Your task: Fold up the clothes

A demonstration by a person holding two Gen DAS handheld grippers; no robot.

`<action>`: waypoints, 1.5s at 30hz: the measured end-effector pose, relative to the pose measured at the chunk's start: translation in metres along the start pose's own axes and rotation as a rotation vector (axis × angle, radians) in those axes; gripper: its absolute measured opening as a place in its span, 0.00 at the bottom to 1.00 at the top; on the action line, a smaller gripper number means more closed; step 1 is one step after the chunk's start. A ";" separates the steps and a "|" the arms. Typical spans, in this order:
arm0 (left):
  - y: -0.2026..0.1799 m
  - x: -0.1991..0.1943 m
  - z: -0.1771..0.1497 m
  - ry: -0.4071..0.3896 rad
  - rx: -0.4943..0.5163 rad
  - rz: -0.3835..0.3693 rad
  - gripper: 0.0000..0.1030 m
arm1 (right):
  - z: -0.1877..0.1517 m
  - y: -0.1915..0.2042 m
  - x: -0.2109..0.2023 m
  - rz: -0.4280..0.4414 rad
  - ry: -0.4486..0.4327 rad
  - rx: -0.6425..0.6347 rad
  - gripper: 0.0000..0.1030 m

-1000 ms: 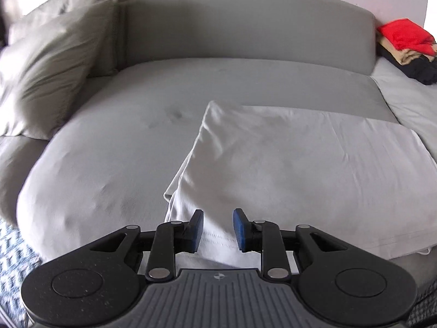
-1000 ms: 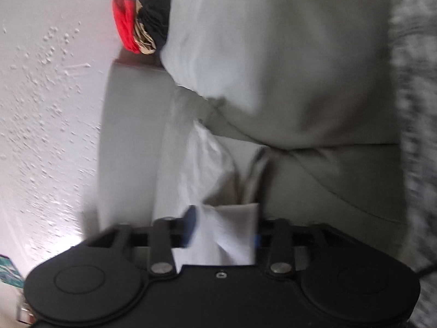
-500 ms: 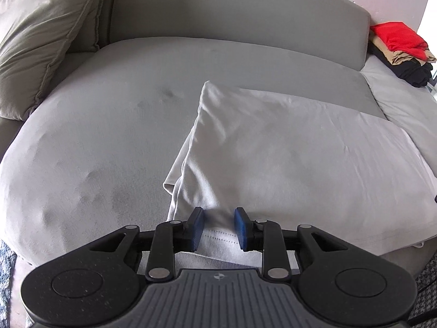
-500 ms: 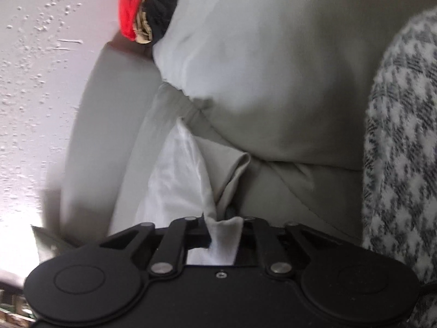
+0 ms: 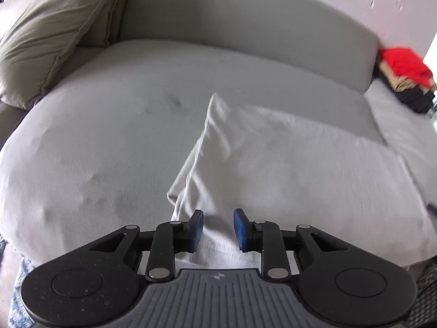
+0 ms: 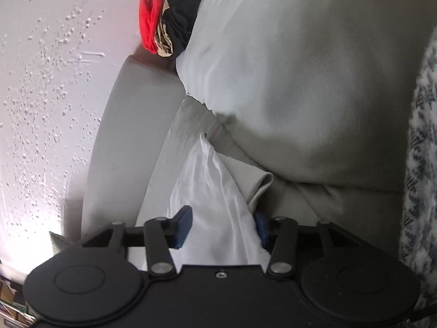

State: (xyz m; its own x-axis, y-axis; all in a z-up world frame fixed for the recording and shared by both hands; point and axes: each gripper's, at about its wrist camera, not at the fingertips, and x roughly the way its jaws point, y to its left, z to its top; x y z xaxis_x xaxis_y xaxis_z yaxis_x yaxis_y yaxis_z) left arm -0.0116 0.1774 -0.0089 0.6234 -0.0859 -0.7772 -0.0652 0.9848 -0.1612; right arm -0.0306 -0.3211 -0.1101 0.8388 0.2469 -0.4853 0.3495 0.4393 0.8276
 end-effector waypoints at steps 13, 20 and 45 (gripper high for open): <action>0.008 0.011 0.004 0.118 0.107 0.060 0.21 | 0.006 0.015 0.002 -0.074 0.004 -0.160 0.04; 0.015 -0.015 0.013 -0.055 0.114 0.079 0.22 | -0.011 0.103 0.001 -0.159 -0.010 -0.498 0.04; 0.076 -0.022 0.013 -0.101 -0.207 -0.003 0.18 | -0.250 0.276 0.104 0.009 0.461 -1.026 0.04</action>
State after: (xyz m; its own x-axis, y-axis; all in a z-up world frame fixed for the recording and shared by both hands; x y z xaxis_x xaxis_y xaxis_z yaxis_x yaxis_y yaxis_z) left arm -0.0202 0.2558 0.0036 0.6976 -0.0626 -0.7138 -0.2159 0.9315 -0.2928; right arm 0.0489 0.0416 -0.0024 0.5309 0.4564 -0.7140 -0.3432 0.8862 0.3113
